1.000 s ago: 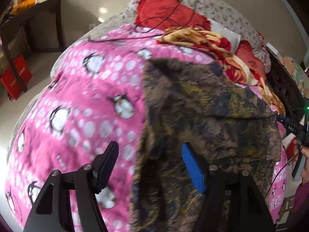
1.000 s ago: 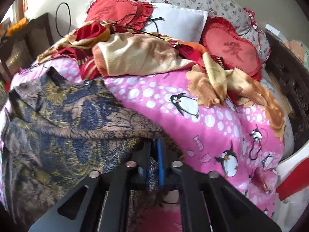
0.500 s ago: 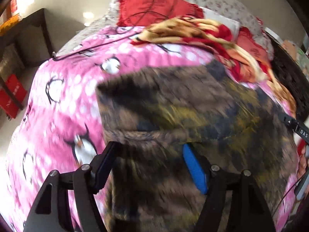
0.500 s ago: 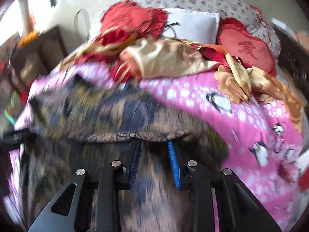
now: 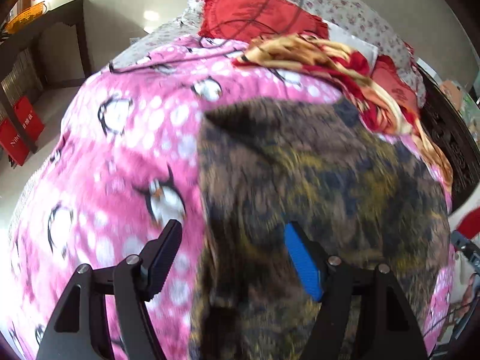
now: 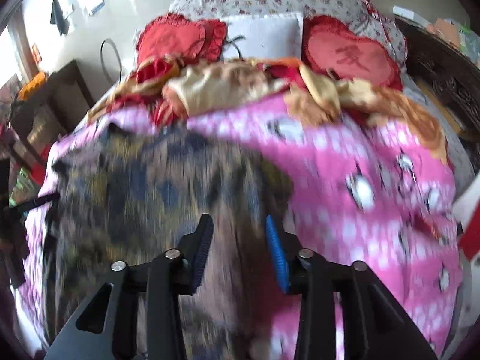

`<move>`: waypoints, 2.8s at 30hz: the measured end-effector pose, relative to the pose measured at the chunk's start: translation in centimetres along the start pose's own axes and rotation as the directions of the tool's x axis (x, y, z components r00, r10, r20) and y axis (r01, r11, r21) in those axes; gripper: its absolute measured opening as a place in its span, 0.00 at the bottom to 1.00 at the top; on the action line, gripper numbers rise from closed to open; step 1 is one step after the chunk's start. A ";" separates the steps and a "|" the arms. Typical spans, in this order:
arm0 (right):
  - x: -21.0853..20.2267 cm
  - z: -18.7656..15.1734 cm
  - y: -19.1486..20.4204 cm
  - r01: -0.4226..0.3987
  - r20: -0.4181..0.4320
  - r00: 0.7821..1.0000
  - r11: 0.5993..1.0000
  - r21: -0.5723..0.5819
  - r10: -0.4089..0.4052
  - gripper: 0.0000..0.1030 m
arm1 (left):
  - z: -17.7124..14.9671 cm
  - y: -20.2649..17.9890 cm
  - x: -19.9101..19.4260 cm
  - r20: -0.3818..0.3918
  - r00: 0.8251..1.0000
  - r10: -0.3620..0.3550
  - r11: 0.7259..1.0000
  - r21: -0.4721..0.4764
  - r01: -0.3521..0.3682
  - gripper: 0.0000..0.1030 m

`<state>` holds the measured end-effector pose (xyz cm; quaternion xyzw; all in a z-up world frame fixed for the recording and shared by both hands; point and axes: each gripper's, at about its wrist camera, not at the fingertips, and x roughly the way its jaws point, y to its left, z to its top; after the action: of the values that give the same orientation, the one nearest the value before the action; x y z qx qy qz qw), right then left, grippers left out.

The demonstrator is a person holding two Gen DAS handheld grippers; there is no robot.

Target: Fold small clothes

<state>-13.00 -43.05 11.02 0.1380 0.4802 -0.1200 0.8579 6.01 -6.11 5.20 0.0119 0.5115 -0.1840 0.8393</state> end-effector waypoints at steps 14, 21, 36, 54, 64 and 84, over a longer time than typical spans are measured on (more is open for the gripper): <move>-2.1 -2.6 -1.2 0.038 0.075 0.996 0.994 0.100 -0.046 0.18 | -2.7 -0.8 -0.9 -0.011 0.999 0.051 0.998 0.025 -0.051 0.74; 3.8 2.3 0.3 0.160 0.093 0.983 0.987 -0.006 -0.158 0.18 | -2.2 -1.4 1.6 -0.065 0.995 0.074 0.997 0.037 -0.072 0.74; 2.3 -3.4 0.3 0.154 -0.018 0.988 0.988 -0.025 -0.154 0.18 | -2.3 -2.8 2.4 -0.032 0.995 0.094 0.994 0.061 -0.092 0.80; 3.4 -3.9 -1.1 0.192 -0.070 0.980 0.977 0.089 -0.186 0.31 | -5.6 -3.5 -3.2 -0.014 0.994 0.111 0.990 0.089 -0.110 0.80; -3.5 -7.2 0.0 0.098 -0.064 0.994 0.991 0.091 -0.092 0.33 | -8.3 -2.7 -6.8 -0.008 0.996 0.084 0.993 0.085 -0.083 0.80; -12.9 -22.5 0.4 0.029 -0.142 0.990 0.998 0.060 -0.020 0.39 | -19.8 1.9 -15.4 -0.095 0.995 -0.037 0.996 0.077 0.045 0.80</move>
<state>-37.21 -33.77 10.82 0.1665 0.5375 -0.1353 0.8155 -16.63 4.35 8.71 0.0431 0.5428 -0.2206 0.8093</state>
